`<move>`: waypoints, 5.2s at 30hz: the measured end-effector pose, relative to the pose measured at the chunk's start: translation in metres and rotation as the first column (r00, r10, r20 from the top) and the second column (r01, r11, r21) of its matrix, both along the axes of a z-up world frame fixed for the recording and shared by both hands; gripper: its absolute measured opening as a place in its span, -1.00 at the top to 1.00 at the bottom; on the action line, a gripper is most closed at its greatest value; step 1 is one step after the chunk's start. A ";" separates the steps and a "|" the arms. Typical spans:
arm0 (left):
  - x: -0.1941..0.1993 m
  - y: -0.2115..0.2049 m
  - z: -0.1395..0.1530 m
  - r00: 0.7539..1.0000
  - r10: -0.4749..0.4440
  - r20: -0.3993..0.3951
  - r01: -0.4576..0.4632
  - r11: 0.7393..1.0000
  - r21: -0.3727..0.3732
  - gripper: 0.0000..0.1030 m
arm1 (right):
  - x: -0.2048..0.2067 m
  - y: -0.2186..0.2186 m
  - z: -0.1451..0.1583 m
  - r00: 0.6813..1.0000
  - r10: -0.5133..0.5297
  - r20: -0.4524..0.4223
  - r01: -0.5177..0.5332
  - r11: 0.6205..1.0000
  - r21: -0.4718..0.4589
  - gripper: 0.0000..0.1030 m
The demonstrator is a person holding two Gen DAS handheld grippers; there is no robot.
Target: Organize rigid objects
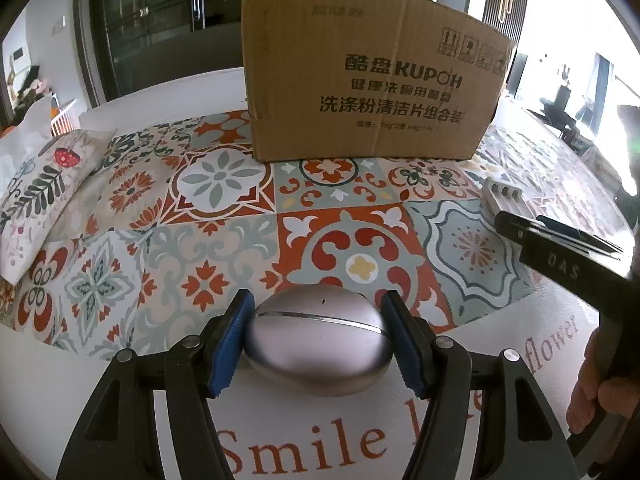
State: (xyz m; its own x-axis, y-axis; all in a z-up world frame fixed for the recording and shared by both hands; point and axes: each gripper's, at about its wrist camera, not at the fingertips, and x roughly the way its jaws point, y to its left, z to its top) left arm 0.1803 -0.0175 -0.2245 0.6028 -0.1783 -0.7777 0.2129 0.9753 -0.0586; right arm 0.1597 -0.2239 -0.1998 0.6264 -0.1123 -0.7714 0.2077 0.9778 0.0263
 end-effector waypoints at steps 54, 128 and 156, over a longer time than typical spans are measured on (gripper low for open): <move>-0.003 -0.008 0.120 0.975 0.011 0.221 0.002 0.998 -0.059 -0.25 | -0.040 0.016 0.125 0.941 0.127 0.314 -0.087 0.987 -0.137 0.00; 0.180 -0.017 0.180 0.993 0.071 0.091 -0.066 0.996 -0.057 -0.46 | 0.141 0.015 0.178 0.940 0.201 0.274 -0.206 0.979 -0.013 -0.07; 0.040 0.000 0.268 0.921 0.165 0.353 -0.186 0.982 0.025 -1.00 | 0.021 0.013 0.252 0.933 0.105 0.345 -0.078 0.993 -0.091 -0.75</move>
